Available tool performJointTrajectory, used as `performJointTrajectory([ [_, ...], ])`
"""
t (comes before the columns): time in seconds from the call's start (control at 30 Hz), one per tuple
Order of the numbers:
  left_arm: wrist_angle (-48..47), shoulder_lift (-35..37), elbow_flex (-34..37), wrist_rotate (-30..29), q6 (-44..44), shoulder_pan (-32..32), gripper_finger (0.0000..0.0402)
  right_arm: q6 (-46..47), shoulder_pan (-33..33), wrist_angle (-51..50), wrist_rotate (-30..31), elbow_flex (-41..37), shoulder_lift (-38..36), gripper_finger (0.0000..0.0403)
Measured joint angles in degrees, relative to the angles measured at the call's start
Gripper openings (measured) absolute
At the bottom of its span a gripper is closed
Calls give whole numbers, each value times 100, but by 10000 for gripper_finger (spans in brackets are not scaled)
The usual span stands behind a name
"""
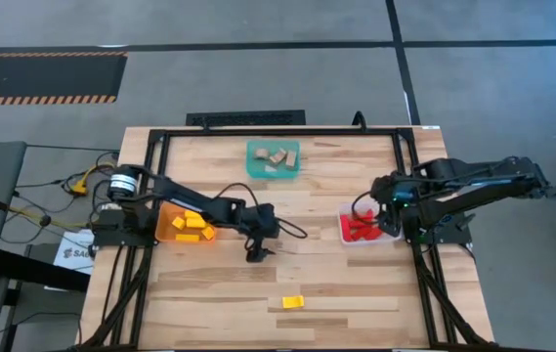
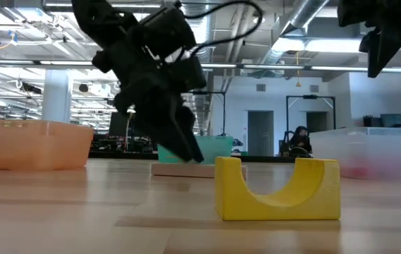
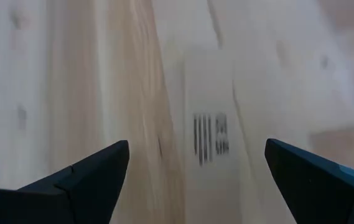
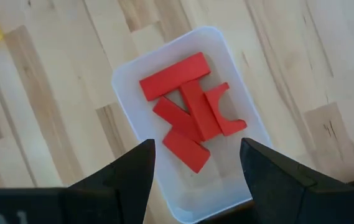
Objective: Sort & place blocks by color
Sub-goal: Put the brown block into the green bin
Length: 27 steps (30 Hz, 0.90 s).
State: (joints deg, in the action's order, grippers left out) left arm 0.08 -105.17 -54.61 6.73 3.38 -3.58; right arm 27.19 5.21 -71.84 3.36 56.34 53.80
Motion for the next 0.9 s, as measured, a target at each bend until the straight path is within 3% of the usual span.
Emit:
performJointTrajectory([
  [0.13,85,-274,-3,-87,-39,-106,359,-66,-97,-52,12,-2,-26,255],
  [0.27,178,-336,-7,-554,-81,-269,317,-64,-168,-97,15,-2,-25,255],
  [0.4,156,-336,-11,-852,55,-389,231,-64,-201,-163,15,-2,-23,255],
  [0.57,98,-332,34,-265,-224,-217,93,-48,-201,-157,15,-2,-21,255],
  [0.7,-276,-17,76,35,-397,78,94,148,-201,-147,13,-2,-21,255],
  [0.9,-734,1317,55,-635,-221,991,94,556,-199,-59,20,-2,-19,255],
])
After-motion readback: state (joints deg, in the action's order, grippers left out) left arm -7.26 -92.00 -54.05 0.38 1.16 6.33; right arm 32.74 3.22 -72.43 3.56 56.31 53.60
